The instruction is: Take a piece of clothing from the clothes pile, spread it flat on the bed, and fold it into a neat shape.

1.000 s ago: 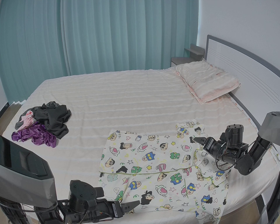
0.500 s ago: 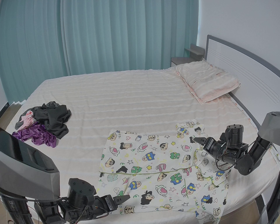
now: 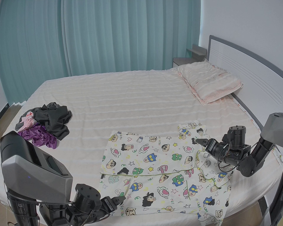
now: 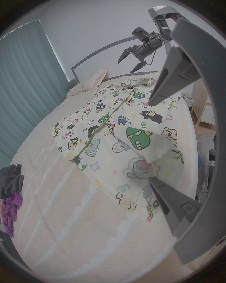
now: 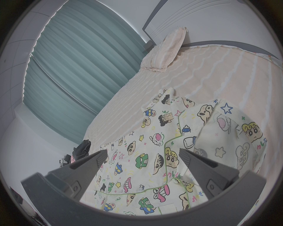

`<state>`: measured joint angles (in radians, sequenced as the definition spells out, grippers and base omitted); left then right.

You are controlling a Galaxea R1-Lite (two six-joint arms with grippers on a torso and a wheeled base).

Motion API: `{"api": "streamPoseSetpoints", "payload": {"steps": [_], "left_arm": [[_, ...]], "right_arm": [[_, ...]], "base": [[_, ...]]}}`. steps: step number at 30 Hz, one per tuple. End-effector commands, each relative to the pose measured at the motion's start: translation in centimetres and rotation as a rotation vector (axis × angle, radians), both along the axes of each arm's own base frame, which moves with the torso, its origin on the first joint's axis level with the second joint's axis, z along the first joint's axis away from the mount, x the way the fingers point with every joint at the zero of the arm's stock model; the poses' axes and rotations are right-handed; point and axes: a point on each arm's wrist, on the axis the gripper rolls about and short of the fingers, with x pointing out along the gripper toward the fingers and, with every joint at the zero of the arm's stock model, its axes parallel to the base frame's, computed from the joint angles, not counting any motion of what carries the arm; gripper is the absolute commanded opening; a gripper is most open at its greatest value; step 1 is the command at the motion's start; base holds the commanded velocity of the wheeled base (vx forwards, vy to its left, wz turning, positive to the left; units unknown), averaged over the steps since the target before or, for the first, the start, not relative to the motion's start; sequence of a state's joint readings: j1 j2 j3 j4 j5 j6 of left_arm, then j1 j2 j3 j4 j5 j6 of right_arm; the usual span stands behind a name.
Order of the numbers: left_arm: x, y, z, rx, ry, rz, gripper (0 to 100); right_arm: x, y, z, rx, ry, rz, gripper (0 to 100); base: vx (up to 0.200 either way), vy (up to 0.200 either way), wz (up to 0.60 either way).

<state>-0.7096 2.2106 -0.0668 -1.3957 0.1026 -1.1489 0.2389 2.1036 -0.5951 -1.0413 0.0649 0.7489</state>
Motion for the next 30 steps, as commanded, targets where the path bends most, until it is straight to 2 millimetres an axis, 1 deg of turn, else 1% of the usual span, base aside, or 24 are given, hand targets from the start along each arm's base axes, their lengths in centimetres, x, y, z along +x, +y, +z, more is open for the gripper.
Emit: {"api": "streamPoseSetpoints", "payload": {"steps": [1, 5, 14, 18, 21, 24, 30], "left_arm": [[0.1, -0.3, -0.1, -0.006, -0.001, -0.001, 0], [0.3, -1.0, -0.1, -0.018, -0.02, -0.016, 0], [0.5, -0.7, 0.2, -0.019, -0.028, 0.004, 0], [1.0, -0.4, 1.3, -0.013, -0.094, 0.027, 0], [1.3, 0.1, 1.7, 0.045, -0.148, -0.014, 0], [2.2, 1.1, 2.1, 0.115, -0.207, -0.037, 0], [3.7, 3.2, 1.6, 0.255, -0.247, -0.055, 0]], "right_arm": [[0.0, 0.0, 0.0, -0.001, 0.0, 0.0, 100], [0.0, 0.0, -0.1, 0.0, 0.001, 0.001, 100], [0.0, 0.1, 0.0, 0.0, 0.001, 0.003, 100], [0.0, 0.2, 0.0, 0.0, -0.001, 0.005, 100], [-0.1, 0.2, 0.0, 0.0, -0.001, 0.006, 100], [-0.1, 0.2, 0.0, 0.0, -0.001, 0.006, 100], [-0.1, 0.2, 0.1, 0.0, -0.003, 0.006, 100]], "base": [[0.0, 0.0, 0.0], [0.0, 0.0, 0.0], [0.0, 0.0, 0.0], [0.0, 0.0, 0.0], [0.0, 0.0, 0.0], [0.0, 0.0, 0.0], [0.0, 0.0, 0.0]]}}
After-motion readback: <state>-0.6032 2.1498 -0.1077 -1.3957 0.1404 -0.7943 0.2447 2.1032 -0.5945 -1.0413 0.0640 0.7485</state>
